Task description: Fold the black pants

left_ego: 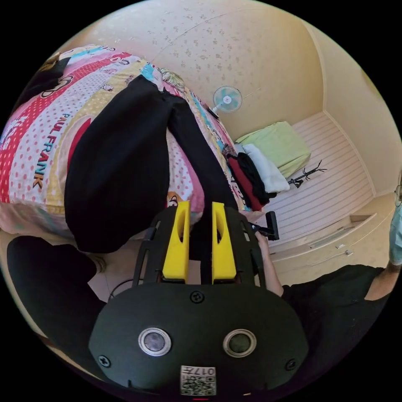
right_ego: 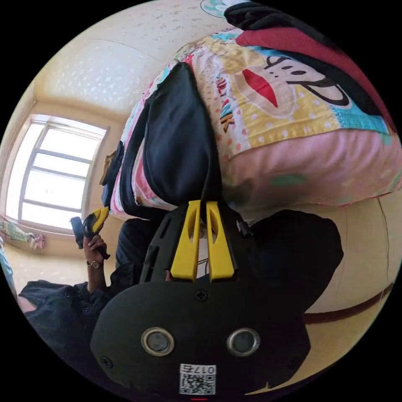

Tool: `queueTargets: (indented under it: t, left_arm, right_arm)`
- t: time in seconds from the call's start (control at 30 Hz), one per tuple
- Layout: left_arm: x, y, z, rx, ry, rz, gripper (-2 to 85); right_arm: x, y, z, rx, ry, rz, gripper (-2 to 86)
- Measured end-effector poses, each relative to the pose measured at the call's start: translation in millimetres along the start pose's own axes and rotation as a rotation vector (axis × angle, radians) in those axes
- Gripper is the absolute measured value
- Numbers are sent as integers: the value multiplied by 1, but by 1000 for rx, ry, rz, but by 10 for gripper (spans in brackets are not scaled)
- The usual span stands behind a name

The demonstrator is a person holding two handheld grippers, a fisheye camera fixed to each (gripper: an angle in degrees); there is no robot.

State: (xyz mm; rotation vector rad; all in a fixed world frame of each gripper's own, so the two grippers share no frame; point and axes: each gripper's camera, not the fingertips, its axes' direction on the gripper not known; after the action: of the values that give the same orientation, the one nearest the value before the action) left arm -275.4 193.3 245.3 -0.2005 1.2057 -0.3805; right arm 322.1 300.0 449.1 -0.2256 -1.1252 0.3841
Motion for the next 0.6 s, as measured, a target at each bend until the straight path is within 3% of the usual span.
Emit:
queueTargets:
  t: [0.1, 0.23, 0.43, 0.5, 0.6]
  left_arm:
    - [16, -24, 18, -91, 135, 25, 121]
    - [21, -52, 49, -201, 177, 24, 151]
    - [-1, -60, 94, -426, 86, -16, 141]
    - [-13, -50, 91, -388, 135, -41, 65]
    - [-28, -40, 77, -328, 119, -66, 44]
  right_arm:
    - [-51, -18, 2, -78, -83, -210, 28]
    - [-107, -45, 32, -214, -229, -426, 25]
    - [-124, -63, 82, -337, -401, -408, 21]
    - [-122, -64, 93, -371, -380, -378, 21]
    - [-114, -73, 96, -411, -435, -330, 17]
